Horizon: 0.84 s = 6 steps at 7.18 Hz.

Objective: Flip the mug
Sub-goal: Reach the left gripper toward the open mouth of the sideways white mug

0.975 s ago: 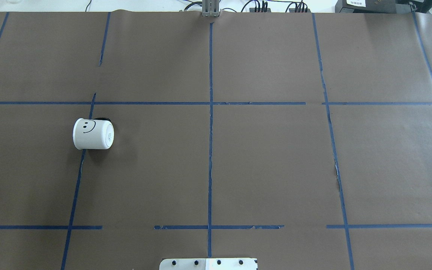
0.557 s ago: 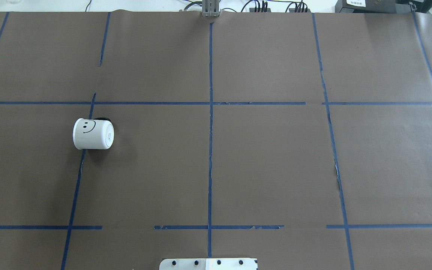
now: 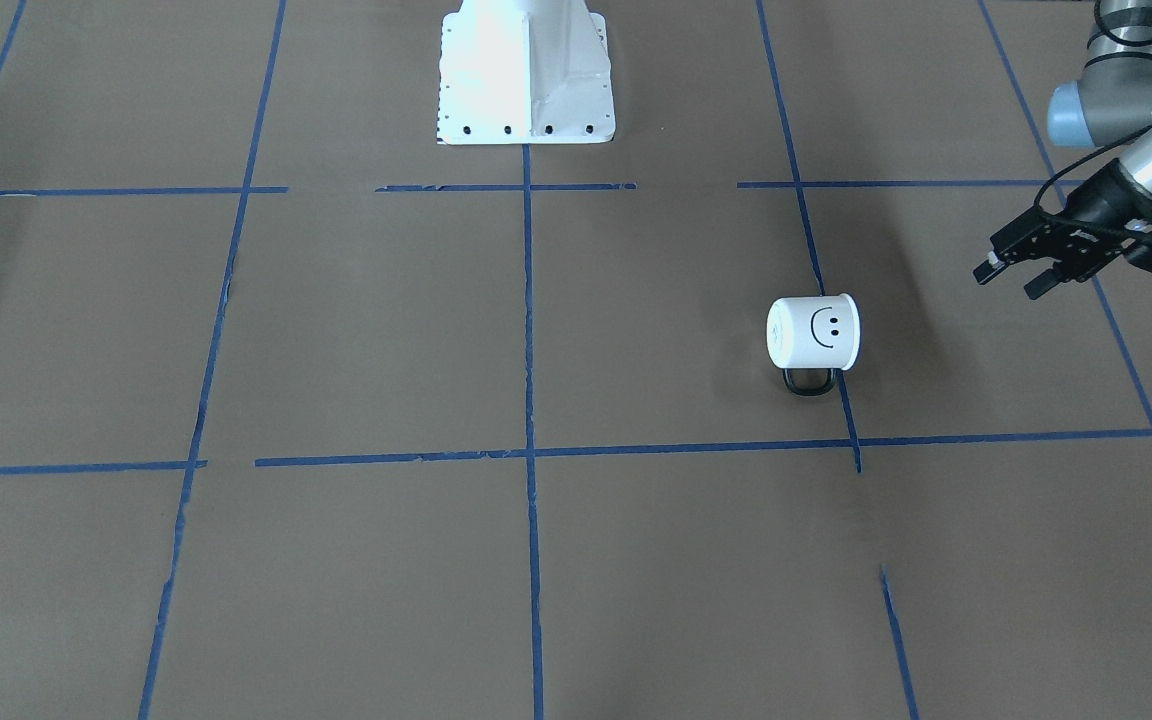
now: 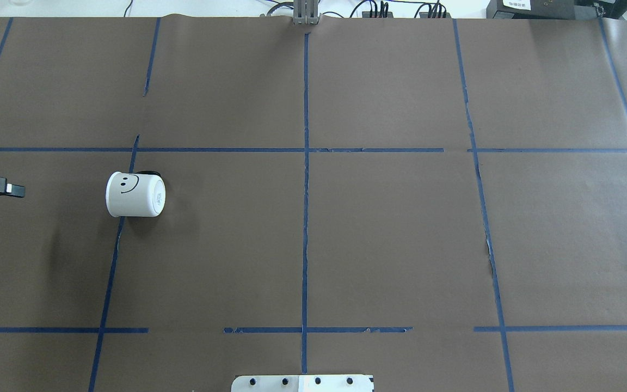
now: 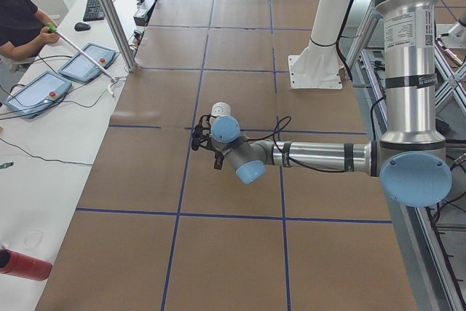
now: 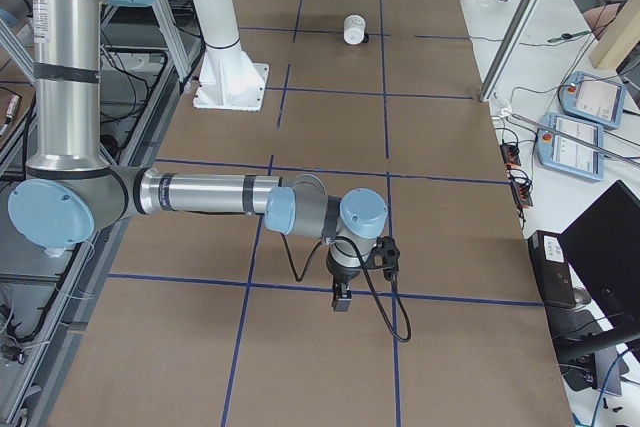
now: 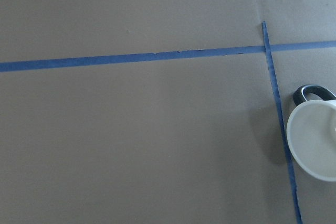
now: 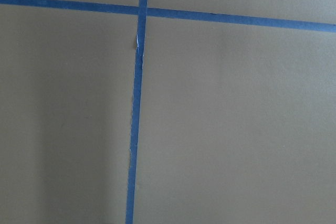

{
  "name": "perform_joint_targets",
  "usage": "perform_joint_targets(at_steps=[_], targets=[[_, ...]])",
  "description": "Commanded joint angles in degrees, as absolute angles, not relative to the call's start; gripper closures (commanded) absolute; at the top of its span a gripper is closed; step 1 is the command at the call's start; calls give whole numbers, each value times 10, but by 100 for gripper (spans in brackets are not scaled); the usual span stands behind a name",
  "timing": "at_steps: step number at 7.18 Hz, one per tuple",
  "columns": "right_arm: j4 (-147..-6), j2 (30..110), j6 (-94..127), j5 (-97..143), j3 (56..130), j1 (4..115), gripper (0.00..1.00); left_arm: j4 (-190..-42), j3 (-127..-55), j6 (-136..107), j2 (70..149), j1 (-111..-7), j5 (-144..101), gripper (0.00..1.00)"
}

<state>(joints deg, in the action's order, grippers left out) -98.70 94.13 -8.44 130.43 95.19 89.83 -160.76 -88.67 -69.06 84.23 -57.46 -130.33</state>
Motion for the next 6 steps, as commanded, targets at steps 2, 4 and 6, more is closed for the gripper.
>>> perform_joint_targets(at_steps=[2,4,6], targets=[[-987,941,-84,1304,952,898,0,-1709,-860,-905,897,-505,-1198,0],[-987,941,-84,1304,952,898,0,-1879,-811,-929,898,-496,-1142,0],[-987,942,-84,1304,952,898,0,-1928,-804,-966,911,-442,-1057,0]])
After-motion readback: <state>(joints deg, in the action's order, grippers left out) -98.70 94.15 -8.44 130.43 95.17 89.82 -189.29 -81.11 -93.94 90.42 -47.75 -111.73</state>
